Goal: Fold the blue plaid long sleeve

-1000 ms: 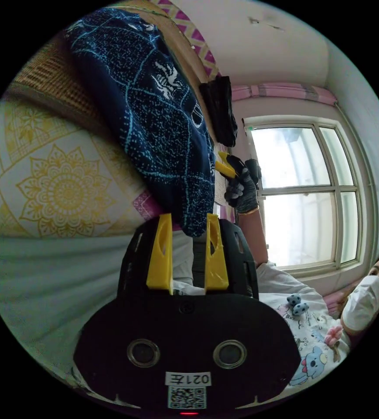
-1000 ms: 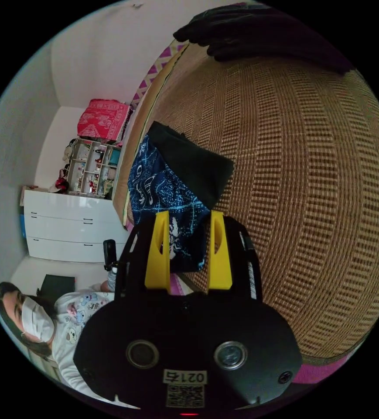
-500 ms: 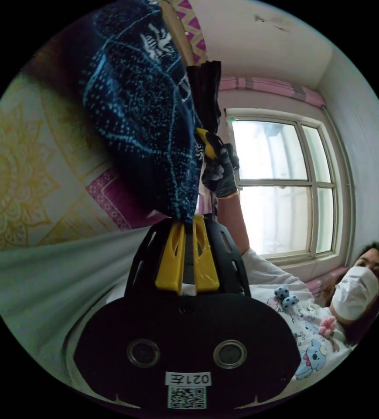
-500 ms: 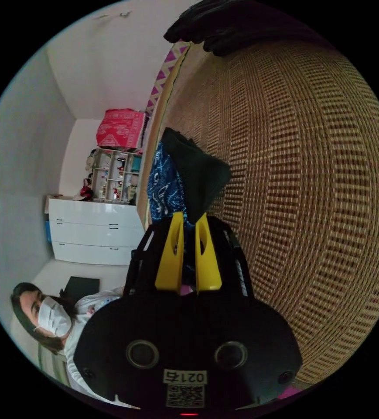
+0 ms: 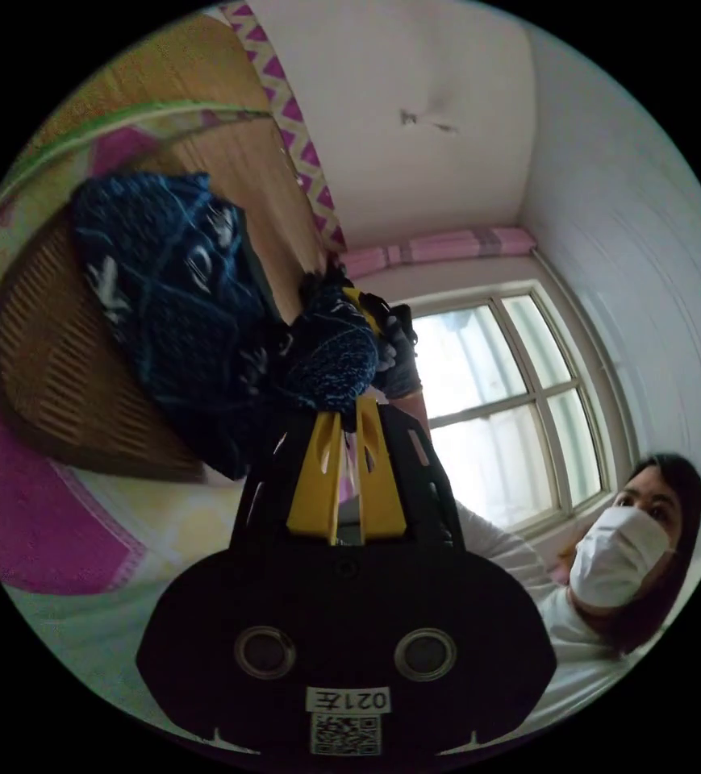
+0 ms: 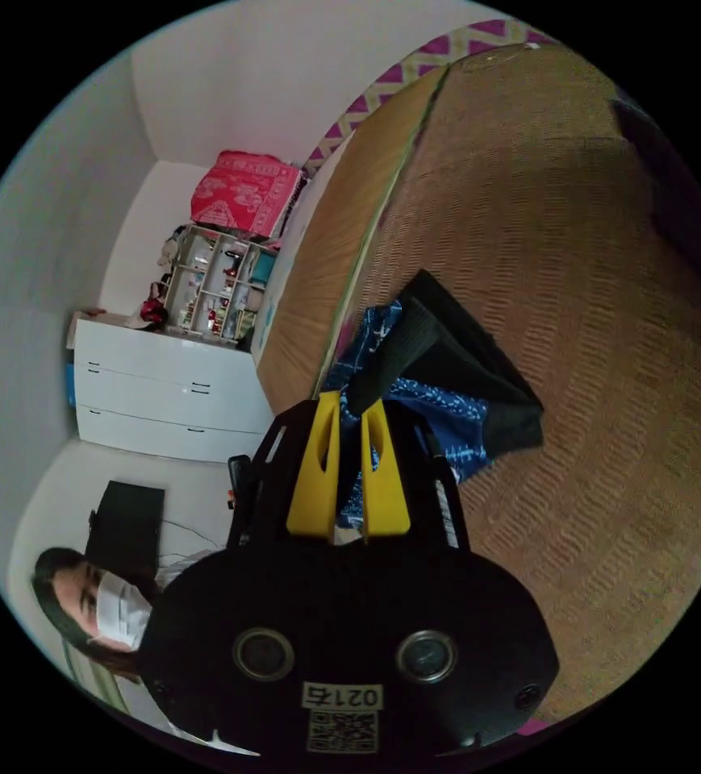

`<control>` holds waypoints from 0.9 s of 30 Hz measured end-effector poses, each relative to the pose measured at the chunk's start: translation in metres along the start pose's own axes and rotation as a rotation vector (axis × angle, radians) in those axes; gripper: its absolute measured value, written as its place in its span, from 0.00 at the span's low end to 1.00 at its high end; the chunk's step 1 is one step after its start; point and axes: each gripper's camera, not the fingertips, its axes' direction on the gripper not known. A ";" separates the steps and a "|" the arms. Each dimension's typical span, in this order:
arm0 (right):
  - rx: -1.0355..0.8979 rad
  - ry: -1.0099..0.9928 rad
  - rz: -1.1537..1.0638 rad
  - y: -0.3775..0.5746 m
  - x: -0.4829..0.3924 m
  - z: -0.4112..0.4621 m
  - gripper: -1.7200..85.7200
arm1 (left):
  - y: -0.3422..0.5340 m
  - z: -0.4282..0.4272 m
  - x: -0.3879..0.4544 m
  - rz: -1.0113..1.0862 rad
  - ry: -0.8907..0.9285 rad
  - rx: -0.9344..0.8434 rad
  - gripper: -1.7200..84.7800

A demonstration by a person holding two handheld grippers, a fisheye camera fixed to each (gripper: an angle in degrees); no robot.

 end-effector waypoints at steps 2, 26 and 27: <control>-0.020 0.030 0.024 -0.038 -0.002 0.034 0.06 | -0.032 -0.023 -0.018 -0.048 -0.061 0.096 0.02; -0.156 0.751 -0.595 -0.010 -0.087 0.236 0.10 | -0.124 0.090 0.007 0.369 -0.757 -0.161 0.07; -0.170 0.730 -0.580 -0.011 -0.085 0.225 0.09 | -0.124 0.090 0.008 0.365 -0.760 -0.162 0.07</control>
